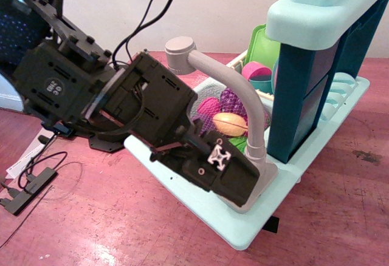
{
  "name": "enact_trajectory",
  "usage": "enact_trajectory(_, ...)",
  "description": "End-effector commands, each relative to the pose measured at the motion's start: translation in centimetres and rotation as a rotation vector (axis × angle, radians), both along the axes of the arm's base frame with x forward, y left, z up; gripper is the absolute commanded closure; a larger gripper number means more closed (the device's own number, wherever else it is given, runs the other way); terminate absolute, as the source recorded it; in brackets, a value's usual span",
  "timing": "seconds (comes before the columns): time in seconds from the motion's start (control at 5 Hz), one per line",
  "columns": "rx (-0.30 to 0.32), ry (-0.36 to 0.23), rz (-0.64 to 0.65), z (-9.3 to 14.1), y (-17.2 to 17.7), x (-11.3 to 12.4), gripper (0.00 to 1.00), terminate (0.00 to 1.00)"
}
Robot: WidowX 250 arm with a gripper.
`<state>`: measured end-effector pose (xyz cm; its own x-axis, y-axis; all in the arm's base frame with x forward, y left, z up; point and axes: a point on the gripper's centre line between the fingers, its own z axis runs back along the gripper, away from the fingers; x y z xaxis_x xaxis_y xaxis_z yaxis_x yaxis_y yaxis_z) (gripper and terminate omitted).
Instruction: Turn lever vertical to front
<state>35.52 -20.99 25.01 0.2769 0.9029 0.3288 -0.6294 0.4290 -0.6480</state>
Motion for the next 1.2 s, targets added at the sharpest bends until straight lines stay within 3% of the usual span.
enact_trajectory(0.0,0.000,0.000,0.000,0.0,0.0,0.0,0.00,0.00)
enact_trajectory(1.0,0.015,0.009,0.084,-1.4,4.4,1.6,0.00,0.00)
